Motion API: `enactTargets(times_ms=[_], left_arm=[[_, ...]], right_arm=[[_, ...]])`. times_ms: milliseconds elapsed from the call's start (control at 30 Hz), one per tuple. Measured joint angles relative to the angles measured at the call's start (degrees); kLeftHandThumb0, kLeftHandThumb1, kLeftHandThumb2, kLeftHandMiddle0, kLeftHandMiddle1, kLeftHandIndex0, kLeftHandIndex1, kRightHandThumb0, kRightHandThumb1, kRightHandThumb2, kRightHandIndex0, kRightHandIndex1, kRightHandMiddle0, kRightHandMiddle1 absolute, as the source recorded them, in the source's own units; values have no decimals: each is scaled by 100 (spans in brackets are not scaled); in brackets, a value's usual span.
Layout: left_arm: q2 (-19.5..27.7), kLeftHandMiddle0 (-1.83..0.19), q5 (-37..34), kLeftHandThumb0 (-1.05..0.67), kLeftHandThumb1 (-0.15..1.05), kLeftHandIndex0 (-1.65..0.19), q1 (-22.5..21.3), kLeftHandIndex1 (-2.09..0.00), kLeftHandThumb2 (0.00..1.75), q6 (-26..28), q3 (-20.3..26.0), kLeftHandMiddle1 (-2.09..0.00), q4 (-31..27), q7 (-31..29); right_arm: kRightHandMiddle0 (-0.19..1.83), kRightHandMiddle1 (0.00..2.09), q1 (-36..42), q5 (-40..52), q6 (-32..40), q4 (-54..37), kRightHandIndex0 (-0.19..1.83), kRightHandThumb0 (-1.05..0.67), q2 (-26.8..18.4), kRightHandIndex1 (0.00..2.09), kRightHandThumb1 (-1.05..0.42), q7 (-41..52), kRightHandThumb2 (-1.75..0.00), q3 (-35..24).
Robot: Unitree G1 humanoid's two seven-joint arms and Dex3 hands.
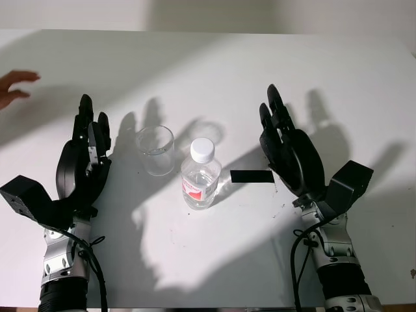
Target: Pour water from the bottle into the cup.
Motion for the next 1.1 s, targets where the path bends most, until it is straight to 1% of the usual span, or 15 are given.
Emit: enactTargets(times_ms=[300, 433, 567, 633, 833, 967, 1100], left_arm=[[0, 19, -7, -72, 105, 19, 67, 0, 65, 52, -1, 0, -85, 2], [0, 19, -3, -73, 105, 19, 51, 0, 64, 83, -7, 0, -80, 37], [-1, 19, 1, -73, 105, 19, 6, 0, 65, 76, -17, 0, -31, 61], [-1, 19, 1, -73, 105, 19, -28, 0, 65, 59, -17, 0, 21, 57], [0, 19, 7, -73, 105, 19, -66, 0, 66, 41, -20, 0, 67, 54], [3, 19, 49, -73, 105, 19, -79, 0, 66, 41, -20, 0, 81, 57], [10, 19, 64, -73, 105, 19, -101, 0, 66, 41, -17, 0, 104, 45]], right_arm=[[-19, 0, -20, 20, 86, 34, -19, -91, -6, 0, -105, 115, -29, 23], [-19, 0, -107, 86, 126, 113, -19, -93, -32, 0, -105, 346, -14, 25], [-19, 0, -189, 270, 140, 116, -19, -94, -224, 0, -103, 932, -8, 19], [-19, 0, -256, 319, 136, 116, -19, -96, -400, 0, -102, 1345, -6, 31], [-19, 0, -407, 324, 279, -18, -19, -95, -816, 0, -98, 2129, -4, 157], [-19, 1, -421, 324, 303, -60, -19, -95, -918, 0, -96, 2558, -4, 328], [-17, 3, -423, 354, 518, -193, -19, -92, -958, 0, -93, 2875, -4, 495]])
